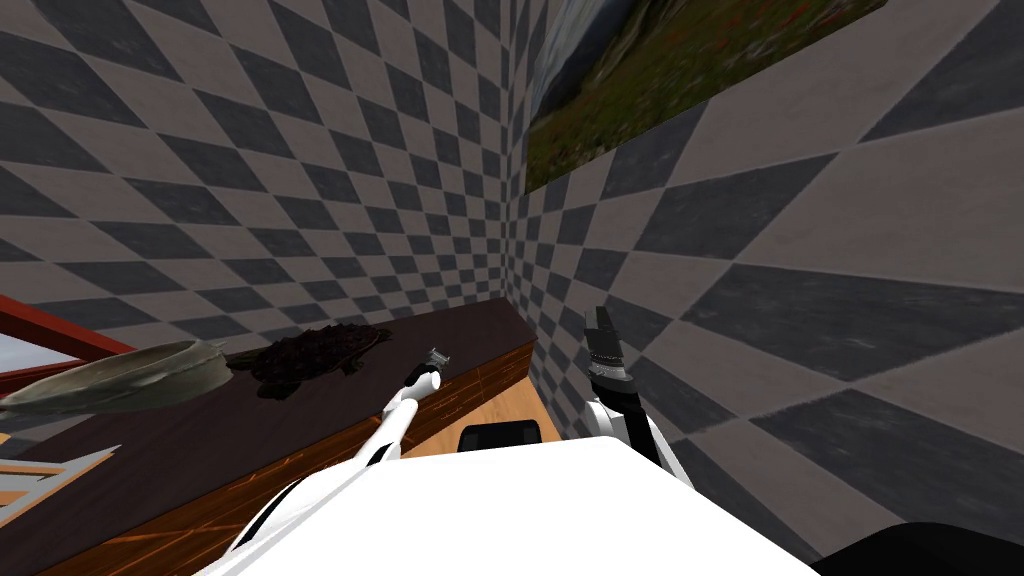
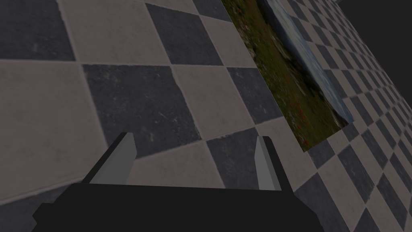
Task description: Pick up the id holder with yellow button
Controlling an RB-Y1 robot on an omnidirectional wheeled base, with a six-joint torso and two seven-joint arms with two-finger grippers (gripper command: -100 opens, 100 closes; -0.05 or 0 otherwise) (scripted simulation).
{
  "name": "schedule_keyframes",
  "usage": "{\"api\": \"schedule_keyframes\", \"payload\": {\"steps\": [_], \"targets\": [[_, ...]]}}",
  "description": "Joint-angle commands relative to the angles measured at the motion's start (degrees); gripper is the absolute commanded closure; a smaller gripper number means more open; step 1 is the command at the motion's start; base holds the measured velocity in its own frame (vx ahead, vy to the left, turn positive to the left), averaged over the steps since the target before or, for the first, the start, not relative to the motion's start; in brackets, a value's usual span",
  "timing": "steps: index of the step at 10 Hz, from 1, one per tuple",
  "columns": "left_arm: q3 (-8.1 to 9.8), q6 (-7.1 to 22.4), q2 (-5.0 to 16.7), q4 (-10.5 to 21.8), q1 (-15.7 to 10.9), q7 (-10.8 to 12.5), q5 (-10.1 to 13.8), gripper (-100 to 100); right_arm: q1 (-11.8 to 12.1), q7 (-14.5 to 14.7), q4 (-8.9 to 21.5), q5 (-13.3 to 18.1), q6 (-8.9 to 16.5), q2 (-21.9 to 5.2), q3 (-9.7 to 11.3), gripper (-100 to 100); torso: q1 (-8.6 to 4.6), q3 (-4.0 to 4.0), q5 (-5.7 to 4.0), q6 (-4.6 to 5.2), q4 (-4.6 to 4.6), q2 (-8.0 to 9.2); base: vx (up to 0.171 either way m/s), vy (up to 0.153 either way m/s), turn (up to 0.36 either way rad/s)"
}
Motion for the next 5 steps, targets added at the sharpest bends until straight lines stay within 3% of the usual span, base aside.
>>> {"api": "schedule_keyframes", "payload": {"steps": [1, 4, 5], "targets": [[0.24, 0.19, -0.03, 2.7, -1.0, 0.67, 0.41, -100, 0.0, 0.0, 0.0, 0.0, 0.0, 0.0, 0.0, 0, 0.0, 0.0, 0.0, 0.0, 0.0, 0.0, 0.065, 0.005, 0.023], [1.01, 0.65, -0.06, 8.75, -4.43, 3.36, 2.32, -100, 0.0, 0.0, 0.0, 0.0, 0.0, 0.0, 0.0, 0, -0.06, 0.03, -0.01, 0.0, 0.01, 0.05, 0.072, 0.006, 0.053], [1.01, 0.65, -0.06, 9.4, -4.43, 3.36, 2.32, -100, 0.0, 0.0, 0.0, 0.0, 0.0, 0.0, 0.0, 0, -0.02, 0.0, 0.0, 0.0, 0.0, 0.01, 0.056, 0.015, 0.016]]}}
